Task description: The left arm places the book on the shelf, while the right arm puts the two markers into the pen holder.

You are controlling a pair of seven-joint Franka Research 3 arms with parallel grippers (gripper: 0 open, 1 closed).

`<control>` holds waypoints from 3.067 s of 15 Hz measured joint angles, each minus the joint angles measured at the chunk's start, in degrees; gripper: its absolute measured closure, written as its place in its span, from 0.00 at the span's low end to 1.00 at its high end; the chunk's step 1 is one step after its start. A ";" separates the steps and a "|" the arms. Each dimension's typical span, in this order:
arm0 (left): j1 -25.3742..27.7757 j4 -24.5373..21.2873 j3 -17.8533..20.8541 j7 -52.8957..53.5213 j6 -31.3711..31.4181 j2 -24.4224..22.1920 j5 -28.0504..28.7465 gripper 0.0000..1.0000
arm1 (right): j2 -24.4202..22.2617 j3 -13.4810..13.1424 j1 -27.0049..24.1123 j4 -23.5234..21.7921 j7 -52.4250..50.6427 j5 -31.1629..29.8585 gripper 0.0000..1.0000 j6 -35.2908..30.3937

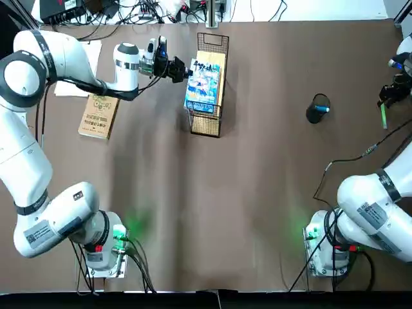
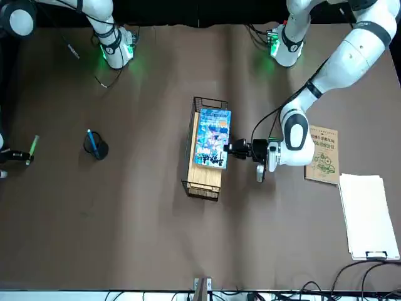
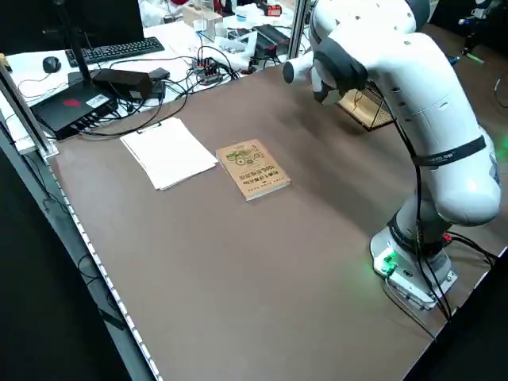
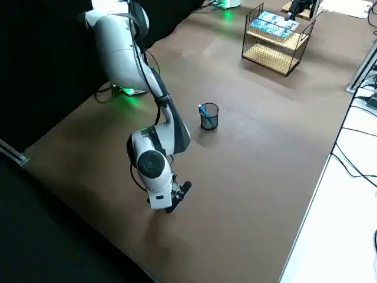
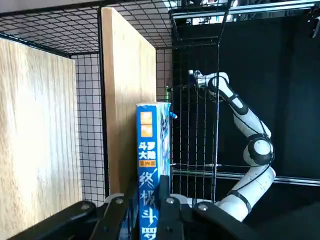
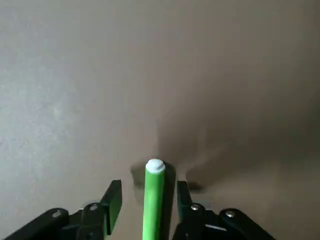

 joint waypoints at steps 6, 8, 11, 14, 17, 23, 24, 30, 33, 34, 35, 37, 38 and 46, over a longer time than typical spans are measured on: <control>-0.04 0.03 0.60 0.39 -0.02 0.01 -0.08 0.56 | 0.16 -0.10 -0.05 -0.59 2.11 -0.08 0.78 2.16; -0.03 0.03 0.76 0.41 -0.02 0.01 -0.08 0.51 | 0.14 0.01 -0.04 -0.59 1.28 -0.20 0.82 2.03; -0.04 0.12 0.77 0.42 -0.02 0.01 -0.08 0.34 | -0.07 0.49 0.09 -0.51 -4.13 -0.23 0.82 -0.66; -0.07 0.29 1.37 1.32 -0.06 0.01 -0.08 0.26 | -1.79 2.27 0.36 0.17 -12.06 0.18 0.82 -8.66; 0.05 0.94 3.42 2.97 -3.40 0.00 -0.08 0.15 | -5.62 7.69 -0.08 0.73 -16.69 5.77 0.82 -18.44; 3.43 6.61 7.43 -9.29 -17.90 -0.04 10.95 0.00 | -8.67 18.87 -7.65 0.42 -29.22 32.66 0.82 -39.18; 3.88 8.83 7.43 -14.31 -20.67 -0.07 14.17 0.00 | -8.61 19.32 -7.99 -0.03 -31.16 35.99 0.82 -41.84; 5.25 19.87 7.27 -39.09 -31.43 -1.77 33.08 0.00 | -6.35 20.04 -8.19 -8.79 -58.44 47.40 0.82 -44.78; 5.85 22.54 7.16 -47.36 -34.74 -3.48 43.87 0.00 | -2.46 19.93 -9.04 -11.19 -68.86 50.76 0.82 -44.79; 6.18 22.99 7.14 -49.30 -35.78 -4.17 47.34 0.00 | -1.10 19.93 -9.25 -11.31 -71.28 51.26 0.82 -44.81; 6.66 23.20 7.13 -50.92 -36.87 -4.95 50.59 0.00 | 0.08 19.93 -9.41 -11.33 -73.17 51.49 0.82 -44.84; 7.47 23.62 7.09 -53.21 -38.24 -6.94 57.50 0.00 | 1.70 19.93 -9.61 -11.34 -75.24 51.56 0.82 -44.90; 7.65 24.20 7.11 -53.81 -38.67 -8.14 60.41 0.00 | 2.16 19.93 -9.63 -11.35 -75.55 51.56 0.82 -44.94; -18.20 27.68 40.76 -54.99 -41.36 -33.97 64.47 0.00 | 2.11 19.99 -9.66 -11.25 -73.85 51.61 0.62 -45.64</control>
